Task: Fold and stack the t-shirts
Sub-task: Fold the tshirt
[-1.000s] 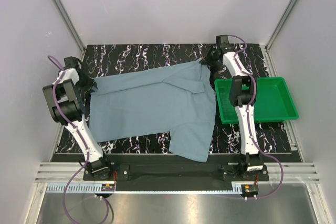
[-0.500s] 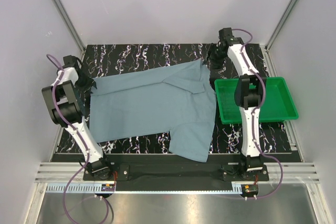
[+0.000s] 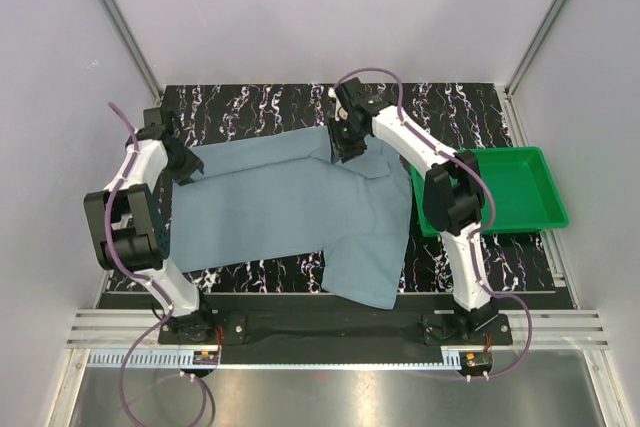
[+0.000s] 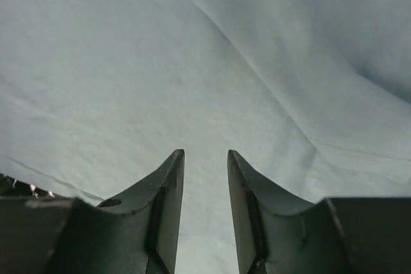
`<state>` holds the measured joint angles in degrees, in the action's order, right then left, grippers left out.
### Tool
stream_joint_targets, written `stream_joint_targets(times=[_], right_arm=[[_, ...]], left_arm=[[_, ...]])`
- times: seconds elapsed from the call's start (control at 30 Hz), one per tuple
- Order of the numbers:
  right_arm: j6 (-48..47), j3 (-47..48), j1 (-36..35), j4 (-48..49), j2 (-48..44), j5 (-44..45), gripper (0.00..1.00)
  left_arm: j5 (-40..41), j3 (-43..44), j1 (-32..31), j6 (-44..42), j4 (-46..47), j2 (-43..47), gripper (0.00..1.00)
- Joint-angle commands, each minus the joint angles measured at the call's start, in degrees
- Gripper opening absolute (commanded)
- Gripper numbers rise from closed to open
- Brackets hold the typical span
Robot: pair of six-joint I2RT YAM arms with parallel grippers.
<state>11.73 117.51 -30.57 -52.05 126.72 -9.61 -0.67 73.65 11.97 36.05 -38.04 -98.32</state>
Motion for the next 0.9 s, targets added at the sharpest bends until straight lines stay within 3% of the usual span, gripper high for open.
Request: stream_joint_targets(times=[0.0, 0.63, 0.87], right_arm=[[3.0, -3.0, -1.2, 4.0, 1.5, 2.0, 0.39], [11.8, -4.1, -0.5, 11.3, 6.3, 15.9, 0.45], [12.6, 2.1, 2.6, 11.1, 8.8, 17.4, 0.46]], left_arm=[[-0.6, -2.1, 0.3, -0.5, -0.1, 5.0, 0.39], [-1.3, -2.1, 0.0, -0.2, 0.7, 1.7, 0.38], [-0.9, -2.5, 0.0, -1.2, 0.4, 1.0, 0.38]])
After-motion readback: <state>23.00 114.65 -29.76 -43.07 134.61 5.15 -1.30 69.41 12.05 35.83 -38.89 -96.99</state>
